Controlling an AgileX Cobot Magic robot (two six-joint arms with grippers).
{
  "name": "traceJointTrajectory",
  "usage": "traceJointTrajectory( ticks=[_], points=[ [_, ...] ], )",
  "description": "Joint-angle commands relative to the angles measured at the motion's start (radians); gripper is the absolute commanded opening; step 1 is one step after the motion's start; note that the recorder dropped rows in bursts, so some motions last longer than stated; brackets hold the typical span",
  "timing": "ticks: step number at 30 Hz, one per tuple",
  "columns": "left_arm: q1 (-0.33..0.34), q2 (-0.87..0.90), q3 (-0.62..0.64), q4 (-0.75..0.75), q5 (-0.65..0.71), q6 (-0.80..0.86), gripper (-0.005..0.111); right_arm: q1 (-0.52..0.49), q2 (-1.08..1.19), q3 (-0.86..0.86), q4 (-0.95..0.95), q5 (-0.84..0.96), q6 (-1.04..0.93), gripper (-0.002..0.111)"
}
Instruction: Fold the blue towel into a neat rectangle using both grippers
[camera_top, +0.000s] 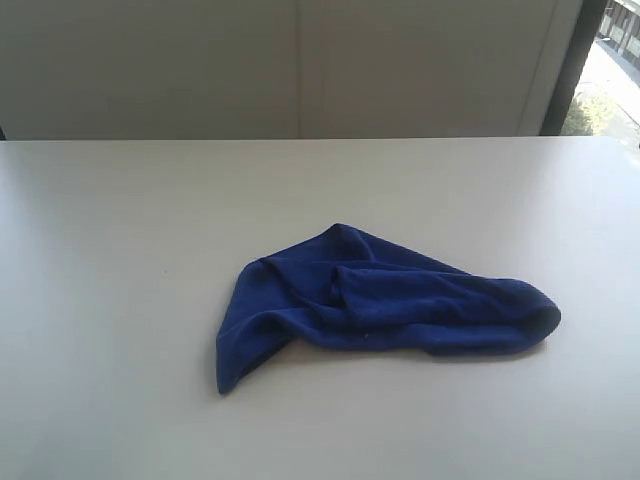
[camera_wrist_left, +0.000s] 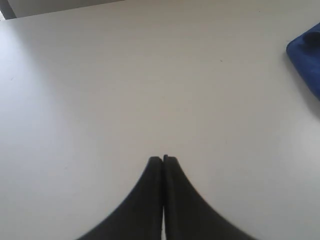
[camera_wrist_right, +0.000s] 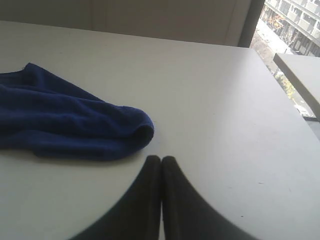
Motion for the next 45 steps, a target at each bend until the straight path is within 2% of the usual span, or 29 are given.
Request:
traceJointTrajectory(
  ticks=[1, 13, 18, 22, 24, 31, 33, 37, 40, 45],
  points=[
    [0.003, -0.005, 0.004, -0.003, 0.001, 0.004, 0.0, 0.003, -0.006, 0.002, -0.003, -0.005, -0.001, 0.0],
    [0.003, -0.005, 0.004, -0.003, -0.004, 0.004, 0.0, 0.003, -0.006, 0.002, -0.003, -0.005, -0.001, 0.0],
    [0.003, -0.005, 0.004, -0.003, -0.219, 0.004, 0.0, 0.003, -0.006, 0.002, -0.003, -0.005, -0.001, 0.0],
    [0.003, -0.005, 0.004, -0.003, -0.517, 0.004, 0.0, 0.003, -0.006, 0.002, -0.003, -0.005, -0.001, 0.0],
    [0.003, -0.005, 0.004, -0.003, -0.604, 0.004, 0.0, 0.003, -0.006, 0.002, -0.003, -0.005, -0.001, 0.0],
    [0.003, -0.005, 0.004, -0.003, -0.817, -0.131, 0.0, 0.003, -0.006, 0.002, -0.003, -0.005, -0.001, 0.0],
    [0.003, -0.005, 0.004, -0.003, -0.839, -0.165, 0.0, 0.003, -0.006, 0.002, -0.003, -0.005, -0.001, 0.0],
    [0.003, -0.005, 0.004, 0.004, -0.828, -0.346, 0.0, 0.003, -0.006, 0.002, -0.003, -0.005, -0.001, 0.0],
    [0.003, -0.005, -0.016, 0.107, -0.761, -0.459, 0.0, 0.003, -0.006, 0.002, -0.003, -0.005, -0.001, 0.0],
    [0.003, 0.124, -0.176, 0.547, -0.654, -0.721, 0.0, 0.003, -0.006, 0.002, -0.003, -0.005, -0.001, 0.0]
  ],
)
